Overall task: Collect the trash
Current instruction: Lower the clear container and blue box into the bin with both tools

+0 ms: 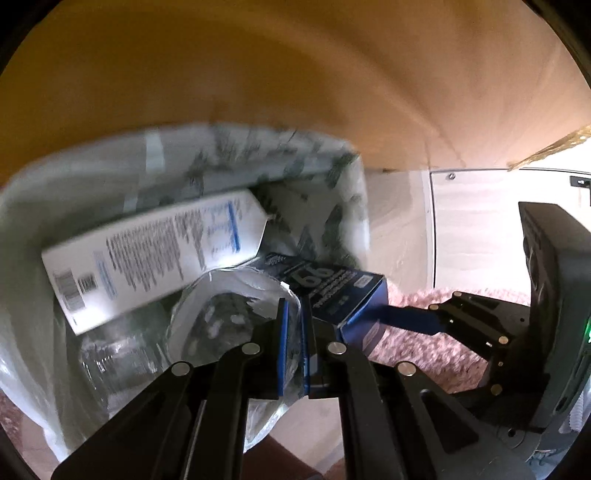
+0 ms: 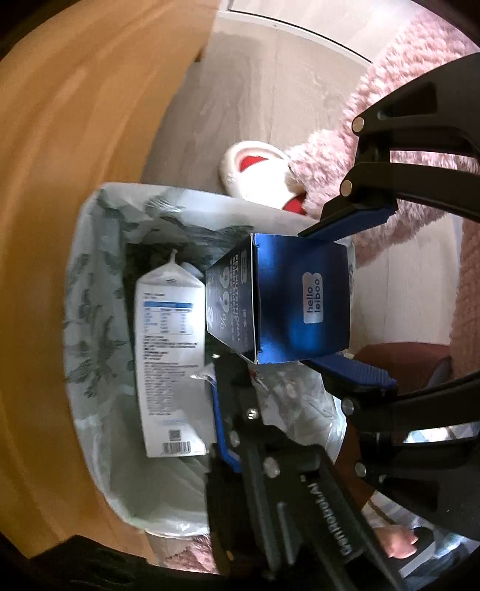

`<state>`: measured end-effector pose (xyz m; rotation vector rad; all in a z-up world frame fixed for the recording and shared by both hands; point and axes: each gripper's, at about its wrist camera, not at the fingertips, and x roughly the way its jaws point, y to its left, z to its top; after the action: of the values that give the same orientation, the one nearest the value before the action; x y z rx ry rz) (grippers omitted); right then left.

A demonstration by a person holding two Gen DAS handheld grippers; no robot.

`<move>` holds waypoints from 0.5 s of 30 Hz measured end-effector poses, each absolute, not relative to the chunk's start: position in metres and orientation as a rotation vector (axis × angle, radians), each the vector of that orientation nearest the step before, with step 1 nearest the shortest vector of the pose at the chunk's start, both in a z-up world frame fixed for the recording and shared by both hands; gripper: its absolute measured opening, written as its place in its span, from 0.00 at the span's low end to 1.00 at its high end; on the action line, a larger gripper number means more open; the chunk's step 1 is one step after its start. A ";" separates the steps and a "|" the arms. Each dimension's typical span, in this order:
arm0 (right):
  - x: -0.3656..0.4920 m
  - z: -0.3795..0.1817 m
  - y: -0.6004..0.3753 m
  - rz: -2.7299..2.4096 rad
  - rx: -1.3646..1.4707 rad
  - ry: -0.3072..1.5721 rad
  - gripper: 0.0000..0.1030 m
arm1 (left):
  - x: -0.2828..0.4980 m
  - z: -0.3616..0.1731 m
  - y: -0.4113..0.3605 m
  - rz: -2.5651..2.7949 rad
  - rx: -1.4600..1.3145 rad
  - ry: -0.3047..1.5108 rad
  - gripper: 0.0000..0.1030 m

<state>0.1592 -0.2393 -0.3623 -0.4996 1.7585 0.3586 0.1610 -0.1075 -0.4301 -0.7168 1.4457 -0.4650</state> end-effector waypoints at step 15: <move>0.158 -0.352 -0.242 0.360 -0.505 1.741 0.56 | 0.158 -0.431 -0.113 -0.446 -0.638 1.431 0.03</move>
<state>0.1582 -0.2424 -0.3518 -0.5053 1.7409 0.3602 0.1583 -0.1129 -0.4307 -0.6380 1.4312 -0.4462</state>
